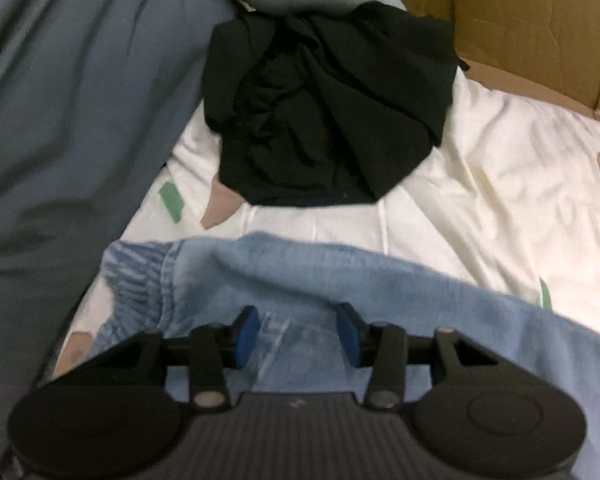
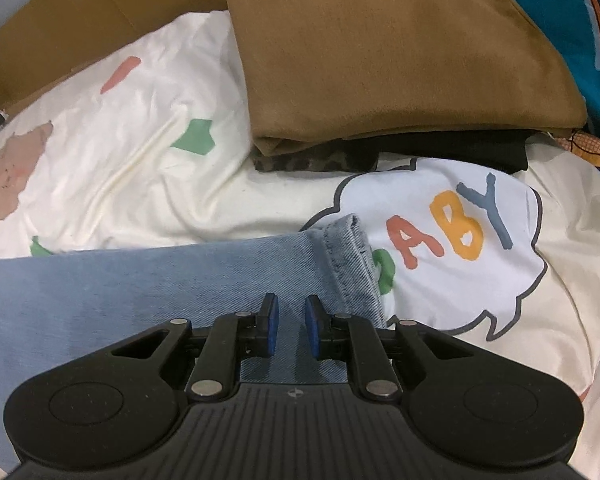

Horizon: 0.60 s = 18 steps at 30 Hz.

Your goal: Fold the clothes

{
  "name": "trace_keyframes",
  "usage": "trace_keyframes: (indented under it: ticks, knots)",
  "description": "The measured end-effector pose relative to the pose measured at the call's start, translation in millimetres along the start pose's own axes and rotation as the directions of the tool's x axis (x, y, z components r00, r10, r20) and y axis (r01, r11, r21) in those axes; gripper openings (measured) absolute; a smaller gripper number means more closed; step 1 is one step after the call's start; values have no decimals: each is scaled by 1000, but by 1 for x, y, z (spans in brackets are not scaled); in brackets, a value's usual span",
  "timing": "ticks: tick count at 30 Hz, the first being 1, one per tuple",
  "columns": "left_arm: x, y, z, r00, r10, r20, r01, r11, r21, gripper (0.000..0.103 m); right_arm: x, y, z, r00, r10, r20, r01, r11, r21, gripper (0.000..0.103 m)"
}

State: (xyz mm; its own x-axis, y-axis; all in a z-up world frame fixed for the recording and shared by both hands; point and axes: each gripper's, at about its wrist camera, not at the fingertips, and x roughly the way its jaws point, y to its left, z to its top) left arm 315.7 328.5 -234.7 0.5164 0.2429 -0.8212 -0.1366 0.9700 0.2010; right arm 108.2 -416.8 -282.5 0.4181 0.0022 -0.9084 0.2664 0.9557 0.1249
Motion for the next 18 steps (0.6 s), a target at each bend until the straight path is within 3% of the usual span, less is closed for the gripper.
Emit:
trace_keyframes:
  ticks: [6, 13, 18]
  knots:
    - [24, -4, 8, 999, -39, 18, 39, 999, -5, 25, 11, -2, 8, 999, -41, 18, 41, 999, 0, 13]
    - [37, -7, 10, 998, -56, 15, 56, 998, -10, 22, 18, -8, 14, 1000, -26, 9, 25, 999, 24, 9]
    - [32, -8, 17, 999, -41, -34, 42, 999, 1, 22, 14, -11, 17, 1000, -1, 2, 1, 999, 42, 9]
